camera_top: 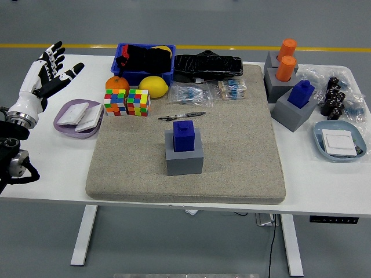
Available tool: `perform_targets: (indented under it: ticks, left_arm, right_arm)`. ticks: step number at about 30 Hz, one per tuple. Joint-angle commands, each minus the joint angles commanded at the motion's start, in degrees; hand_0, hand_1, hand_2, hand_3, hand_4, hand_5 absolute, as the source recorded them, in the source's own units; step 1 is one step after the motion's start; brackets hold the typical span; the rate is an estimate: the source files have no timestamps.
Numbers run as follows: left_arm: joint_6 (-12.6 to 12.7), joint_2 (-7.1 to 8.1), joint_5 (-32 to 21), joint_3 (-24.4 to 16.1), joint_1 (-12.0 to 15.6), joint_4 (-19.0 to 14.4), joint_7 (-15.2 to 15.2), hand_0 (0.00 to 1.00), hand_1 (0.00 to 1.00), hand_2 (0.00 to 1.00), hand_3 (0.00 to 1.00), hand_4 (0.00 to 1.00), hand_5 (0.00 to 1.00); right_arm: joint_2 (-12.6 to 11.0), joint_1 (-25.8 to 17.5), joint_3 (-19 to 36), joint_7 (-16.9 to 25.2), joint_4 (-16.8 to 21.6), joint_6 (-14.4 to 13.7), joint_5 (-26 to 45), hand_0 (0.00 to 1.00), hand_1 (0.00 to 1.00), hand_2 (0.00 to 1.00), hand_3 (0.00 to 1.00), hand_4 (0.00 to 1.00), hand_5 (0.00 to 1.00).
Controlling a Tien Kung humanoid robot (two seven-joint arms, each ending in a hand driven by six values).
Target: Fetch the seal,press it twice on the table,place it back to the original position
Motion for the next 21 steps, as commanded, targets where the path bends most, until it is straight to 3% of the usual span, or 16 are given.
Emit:
perform_targets:
  ticks: [21]
  left_arm:
    - [-0.13, 0.25, 0.27, -0.77, -0.24, -0.57, 0.12, 0.949, 0.996, 0.989, 0.992, 0.955, 0.468]
  right_arm:
    - [-0.10, -0.39, 1.08, 0.09, 0.02, 0.02, -0.05, 0.923, 0.823, 0.826, 0.854, 0.998, 0.843]
